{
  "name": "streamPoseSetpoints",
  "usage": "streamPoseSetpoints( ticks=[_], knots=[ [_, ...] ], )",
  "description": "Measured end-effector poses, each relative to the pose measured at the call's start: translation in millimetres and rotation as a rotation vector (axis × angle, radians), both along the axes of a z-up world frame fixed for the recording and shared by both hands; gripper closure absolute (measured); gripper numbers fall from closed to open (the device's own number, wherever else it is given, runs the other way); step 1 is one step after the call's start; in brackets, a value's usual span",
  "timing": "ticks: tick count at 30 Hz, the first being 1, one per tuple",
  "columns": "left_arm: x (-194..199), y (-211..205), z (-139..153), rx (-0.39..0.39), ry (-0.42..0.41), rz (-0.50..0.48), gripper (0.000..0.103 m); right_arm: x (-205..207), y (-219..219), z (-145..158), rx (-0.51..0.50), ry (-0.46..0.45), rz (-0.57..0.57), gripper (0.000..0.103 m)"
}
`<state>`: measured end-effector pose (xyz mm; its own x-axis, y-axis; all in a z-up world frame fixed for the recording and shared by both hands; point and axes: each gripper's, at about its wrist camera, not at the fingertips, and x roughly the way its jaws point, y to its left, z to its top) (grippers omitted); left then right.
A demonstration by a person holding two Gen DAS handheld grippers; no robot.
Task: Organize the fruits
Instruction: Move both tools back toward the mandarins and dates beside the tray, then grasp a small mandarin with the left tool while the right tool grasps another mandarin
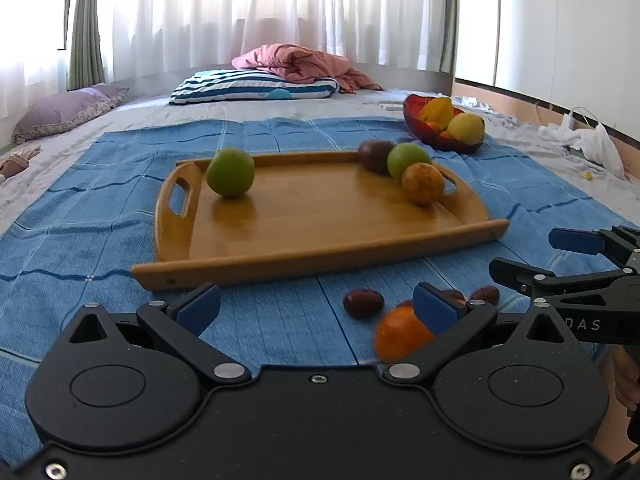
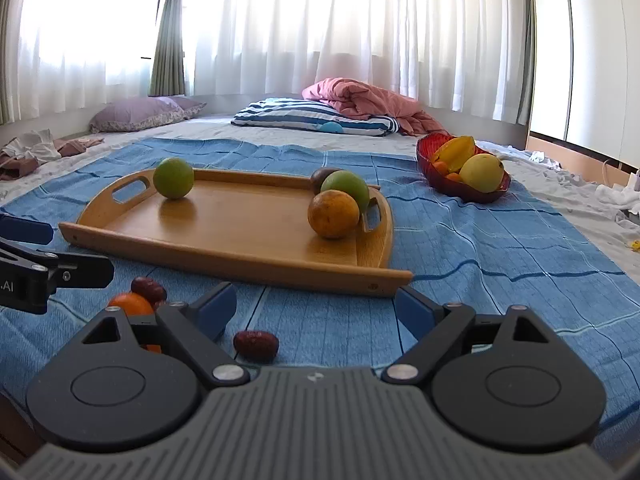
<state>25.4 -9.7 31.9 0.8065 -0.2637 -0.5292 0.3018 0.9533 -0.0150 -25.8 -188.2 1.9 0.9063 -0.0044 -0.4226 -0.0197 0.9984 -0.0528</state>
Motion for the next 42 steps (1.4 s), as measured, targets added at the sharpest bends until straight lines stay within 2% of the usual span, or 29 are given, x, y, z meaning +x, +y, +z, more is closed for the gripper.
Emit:
streamPoseSetpoints(
  ticks=[10,16,21,23,37,41,42],
  knots=[
    [-13,-2,-11,-0.017,0.046,-0.017,0.001,-15,4,-9,0.004,0.013,0.009,0.009],
    [-16,-6,-14,-0.024,0.065,-0.040,0.006,-20,8,-14,-0.001,0.019,0.024,0.009],
    [-13,-12,-18,-0.030,0.093,-0.052,0.017,-23,12,-18,-0.005,0.023,0.038,0.009],
    [-12,-14,-20,-0.029,0.107,-0.049,0.024,-24,14,-20,-0.013,0.025,0.039,0.009],
    [-3,-27,-23,-0.081,0.155,-0.051,0.048,-24,23,-27,-0.018,0.036,0.083,0.009],
    [-3,-29,-22,-0.099,0.159,-0.064,0.065,-24,25,-29,-0.002,0.041,0.095,0.009],
    [-4,-29,-21,-0.102,0.160,-0.066,0.065,-24,25,-29,0.000,0.040,0.096,0.009]
  ],
)
